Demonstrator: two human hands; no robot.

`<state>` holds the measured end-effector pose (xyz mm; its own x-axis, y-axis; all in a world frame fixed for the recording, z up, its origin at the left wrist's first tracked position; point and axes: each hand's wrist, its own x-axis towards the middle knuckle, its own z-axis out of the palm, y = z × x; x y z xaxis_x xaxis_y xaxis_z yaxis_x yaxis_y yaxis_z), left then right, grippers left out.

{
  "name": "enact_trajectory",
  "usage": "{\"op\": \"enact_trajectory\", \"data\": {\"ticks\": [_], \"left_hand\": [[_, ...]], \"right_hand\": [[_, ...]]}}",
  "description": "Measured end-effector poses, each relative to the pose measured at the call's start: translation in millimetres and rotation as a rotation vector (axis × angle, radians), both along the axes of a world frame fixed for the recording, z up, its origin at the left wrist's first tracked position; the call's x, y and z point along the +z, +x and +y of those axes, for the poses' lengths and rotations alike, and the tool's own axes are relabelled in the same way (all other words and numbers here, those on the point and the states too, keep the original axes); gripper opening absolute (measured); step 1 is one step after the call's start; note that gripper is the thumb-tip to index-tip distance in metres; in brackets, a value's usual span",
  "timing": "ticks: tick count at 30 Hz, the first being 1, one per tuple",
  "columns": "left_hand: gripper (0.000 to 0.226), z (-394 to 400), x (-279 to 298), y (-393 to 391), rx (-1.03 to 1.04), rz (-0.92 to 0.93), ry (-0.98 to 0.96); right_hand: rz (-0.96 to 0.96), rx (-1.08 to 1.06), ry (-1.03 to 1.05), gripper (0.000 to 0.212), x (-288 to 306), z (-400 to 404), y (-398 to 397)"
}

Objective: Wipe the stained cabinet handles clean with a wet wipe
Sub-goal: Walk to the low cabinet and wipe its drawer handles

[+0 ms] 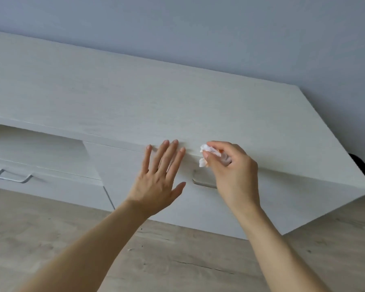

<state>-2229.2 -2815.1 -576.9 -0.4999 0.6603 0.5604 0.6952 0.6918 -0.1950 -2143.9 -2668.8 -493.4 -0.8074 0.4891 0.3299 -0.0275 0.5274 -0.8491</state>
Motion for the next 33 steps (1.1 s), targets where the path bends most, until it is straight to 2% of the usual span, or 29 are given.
{"op": "enact_trajectory", "data": {"ticks": [4, 6, 9, 12, 14, 19, 25, 28, 31, 33], "left_hand": [[0.076, 14, -41, -19, -0.053, 0.114, 0.216], [0.077, 18, -58, -24, -0.073, 0.147, 0.264], [0.078, 24, -84, -24, -0.071, 0.148, 0.311], [0.077, 29, -94, -17, -0.046, 0.112, 0.364], [0.076, 31, -96, -15, -0.04, 0.087, 0.403], [0.077, 37, -101, -20, -0.047, 0.064, 0.462], [0.084, 41, -103, -27, -0.056, 0.068, 0.425], [0.089, 47, -103, -27, -0.057, 0.063, 0.437], [0.09, 52, -102, -26, -0.046, 0.066, 0.455], [0.09, 53, -101, -26, -0.037, 0.07, 0.463]], "right_hand": [[0.29, -0.008, 0.092, 0.009, -41, -2, 12], [0.413, -0.062, 0.163, 0.012, -59, 2, 22], [0.54, -0.185, 0.11, 0.018, -84, 10, 37], [0.515, -0.281, -0.069, 0.012, -101, 18, 47], [0.472, -0.321, -0.113, 0.01, -110, 23, 50], [0.501, -0.328, -0.108, 0.011, -119, 29, 38], [0.589, -0.385, 0.018, 0.017, -135, 18, 24], [0.604, -0.394, -0.038, 0.015, -133, 20, 21], [0.592, -0.389, -0.199, 0.013, -127, 28, 17], [0.596, -0.405, -0.17, 0.014, -130, 22, 20]]}}
